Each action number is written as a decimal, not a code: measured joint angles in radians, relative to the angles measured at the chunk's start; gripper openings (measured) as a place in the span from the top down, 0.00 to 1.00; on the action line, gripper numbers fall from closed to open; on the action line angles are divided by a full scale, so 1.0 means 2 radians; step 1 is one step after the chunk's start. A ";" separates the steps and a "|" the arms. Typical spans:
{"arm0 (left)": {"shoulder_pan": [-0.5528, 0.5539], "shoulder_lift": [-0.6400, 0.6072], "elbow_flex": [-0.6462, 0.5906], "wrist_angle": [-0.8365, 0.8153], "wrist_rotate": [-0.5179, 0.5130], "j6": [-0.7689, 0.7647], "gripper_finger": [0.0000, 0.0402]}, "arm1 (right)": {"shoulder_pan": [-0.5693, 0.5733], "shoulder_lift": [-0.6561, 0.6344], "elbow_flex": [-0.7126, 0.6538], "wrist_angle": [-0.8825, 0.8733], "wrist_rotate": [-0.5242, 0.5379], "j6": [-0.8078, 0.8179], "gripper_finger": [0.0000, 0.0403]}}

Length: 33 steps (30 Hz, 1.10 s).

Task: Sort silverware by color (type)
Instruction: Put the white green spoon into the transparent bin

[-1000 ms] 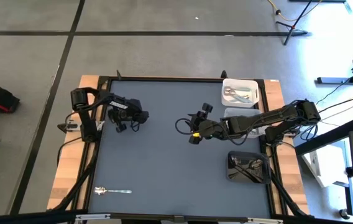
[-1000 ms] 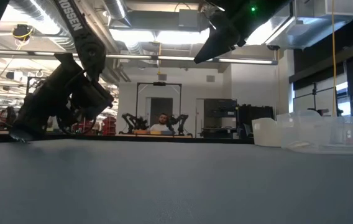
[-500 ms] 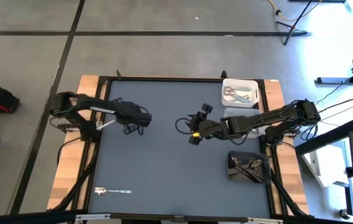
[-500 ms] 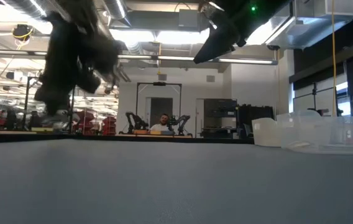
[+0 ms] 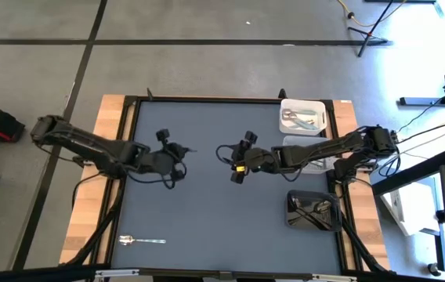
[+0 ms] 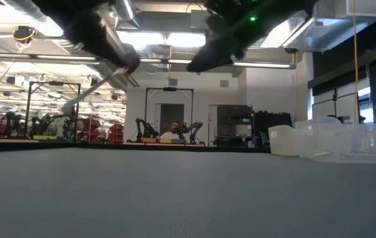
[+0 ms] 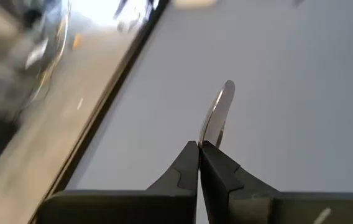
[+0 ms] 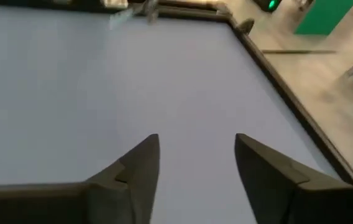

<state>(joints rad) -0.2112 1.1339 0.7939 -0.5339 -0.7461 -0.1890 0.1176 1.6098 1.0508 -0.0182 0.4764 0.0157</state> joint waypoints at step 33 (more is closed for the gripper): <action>-0.055 -0.011 -0.242 0.724 0.143 0.241 1.00 | -0.003 0.172 0.001 0.454 -0.193 -0.125 0.77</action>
<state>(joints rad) -0.3214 1.1126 0.3092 0.9149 -0.4607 0.2933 0.1108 1.9530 1.0535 0.8903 0.0895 -0.2352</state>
